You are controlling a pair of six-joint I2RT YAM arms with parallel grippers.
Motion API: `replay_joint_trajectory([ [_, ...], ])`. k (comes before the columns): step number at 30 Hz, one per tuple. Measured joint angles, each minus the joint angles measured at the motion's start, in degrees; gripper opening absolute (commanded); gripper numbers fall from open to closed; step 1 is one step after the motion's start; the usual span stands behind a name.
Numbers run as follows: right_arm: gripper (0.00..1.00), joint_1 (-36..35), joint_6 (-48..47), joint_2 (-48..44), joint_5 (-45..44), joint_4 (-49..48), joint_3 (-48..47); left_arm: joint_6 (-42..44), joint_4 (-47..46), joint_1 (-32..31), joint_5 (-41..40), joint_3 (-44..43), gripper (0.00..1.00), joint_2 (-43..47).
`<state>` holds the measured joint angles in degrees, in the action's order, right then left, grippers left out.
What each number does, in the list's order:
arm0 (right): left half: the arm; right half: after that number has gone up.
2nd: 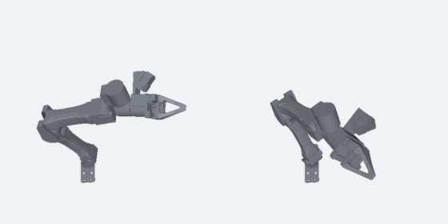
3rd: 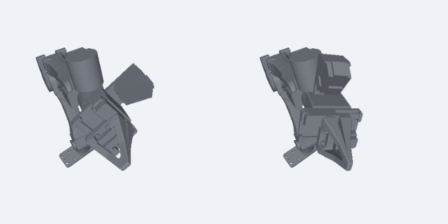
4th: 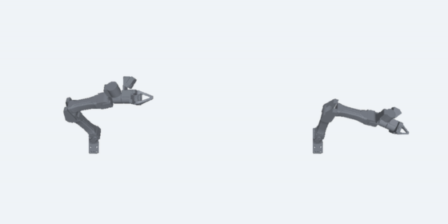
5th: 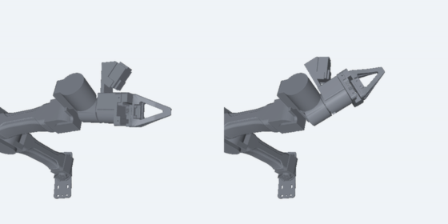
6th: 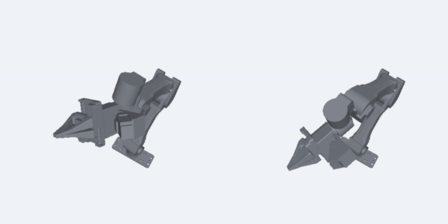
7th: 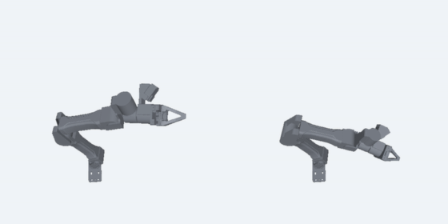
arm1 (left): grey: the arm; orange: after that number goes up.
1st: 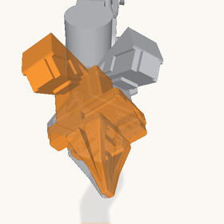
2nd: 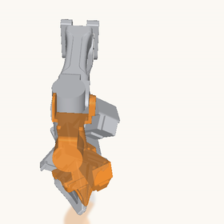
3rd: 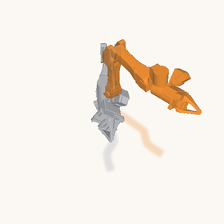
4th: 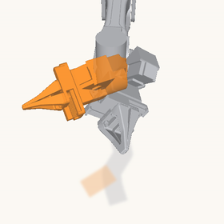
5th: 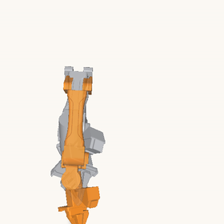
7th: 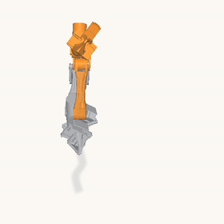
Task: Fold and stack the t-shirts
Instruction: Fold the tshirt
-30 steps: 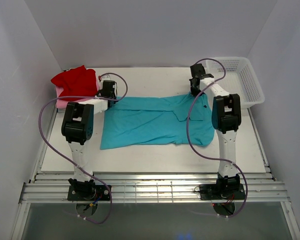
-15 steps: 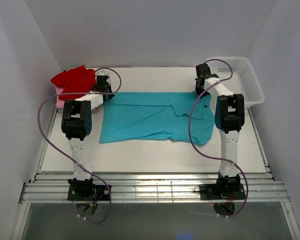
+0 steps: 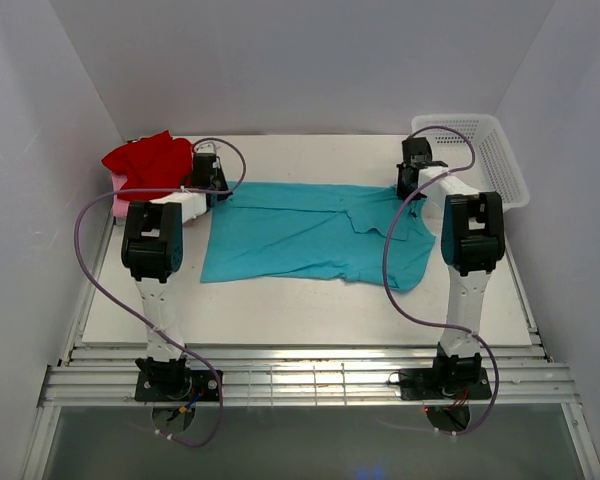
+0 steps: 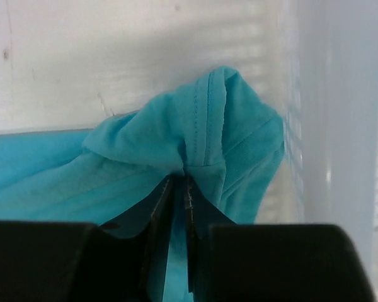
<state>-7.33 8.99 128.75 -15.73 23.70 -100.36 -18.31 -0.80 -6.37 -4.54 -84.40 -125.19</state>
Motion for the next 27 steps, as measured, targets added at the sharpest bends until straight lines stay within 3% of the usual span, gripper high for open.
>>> replay_joint_trajectory([
  [4,0.32,0.07,-2.62,-11.39,0.9,-7.02,15.08,2.91,-4.59,-2.14,-2.36,8.11,0.24,6.82],
  [7,0.32,-0.57,-3.72,-22.43,0.24,-8.28,22.69,4.59,-7.56,-5.4,-5.68,13.31,0.29,15.37],
  [13,0.31,-5.73,-2.67,-40.46,-3.54,-8.5,31.06,2.32,-5.4,-13.03,-10.01,19.39,0.29,34.1],
  [22,0.32,-20.9,3.15,-42.64,-8.85,1.64,47.52,-5.11,13.92,-13.07,-14.21,35.82,0.3,33.94],
  [27,0.32,-23.96,5.95,-45.2,-10.62,4.94,50.14,-7.61,19.06,-13.07,-15.89,37.79,0.3,35.82],
])
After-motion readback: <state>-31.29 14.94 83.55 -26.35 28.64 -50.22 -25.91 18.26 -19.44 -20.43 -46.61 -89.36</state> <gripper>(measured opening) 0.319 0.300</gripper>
